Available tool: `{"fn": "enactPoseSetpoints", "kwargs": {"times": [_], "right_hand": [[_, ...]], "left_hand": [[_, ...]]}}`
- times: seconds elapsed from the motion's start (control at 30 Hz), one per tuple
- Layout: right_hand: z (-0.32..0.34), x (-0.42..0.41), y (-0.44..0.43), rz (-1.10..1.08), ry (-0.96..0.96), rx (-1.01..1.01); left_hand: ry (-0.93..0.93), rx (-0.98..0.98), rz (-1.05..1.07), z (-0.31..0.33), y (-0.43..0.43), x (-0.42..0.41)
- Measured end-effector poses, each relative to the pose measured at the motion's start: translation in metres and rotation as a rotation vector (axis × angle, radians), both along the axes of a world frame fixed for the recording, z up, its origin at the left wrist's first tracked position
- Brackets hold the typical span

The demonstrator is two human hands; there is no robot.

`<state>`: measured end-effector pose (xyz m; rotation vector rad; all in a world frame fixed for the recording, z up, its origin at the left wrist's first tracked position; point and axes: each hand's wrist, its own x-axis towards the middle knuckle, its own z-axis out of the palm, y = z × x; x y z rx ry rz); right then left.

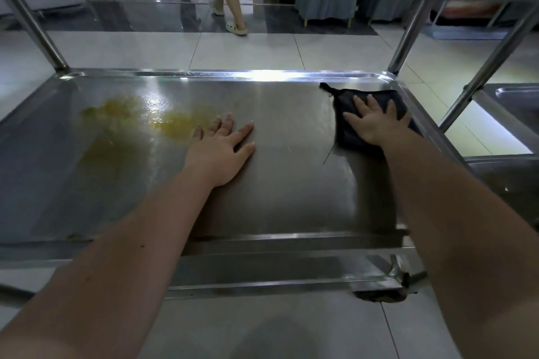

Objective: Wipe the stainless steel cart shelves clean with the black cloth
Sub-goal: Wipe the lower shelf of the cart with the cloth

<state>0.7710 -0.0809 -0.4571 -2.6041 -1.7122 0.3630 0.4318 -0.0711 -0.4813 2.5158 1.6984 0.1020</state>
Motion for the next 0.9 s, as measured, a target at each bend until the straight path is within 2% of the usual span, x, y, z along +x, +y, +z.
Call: {"fn": "enactPoseSetpoints", "kwargs": {"times": [0.1,0.33,0.43,0.9], "right_hand": [[0.0,0.004,-0.031,0.055,-0.035,-0.015],[-0.007,0.025,-0.166,0.17,-0.059,-0.075],[-0.007,0.027,-0.183,0.176,-0.06,-0.085],[0.007,0.02,-0.025,-0.039,0.003,-0.034]], "left_hand": [[-0.006,-0.002,0.001,0.004,-0.003,0.0],[0.012,0.001,0.005,0.008,-0.006,0.002],[0.032,-0.007,-0.004,0.008,-0.007,0.002],[0.034,-0.01,-0.009,0.006,-0.009,0.001]]}}
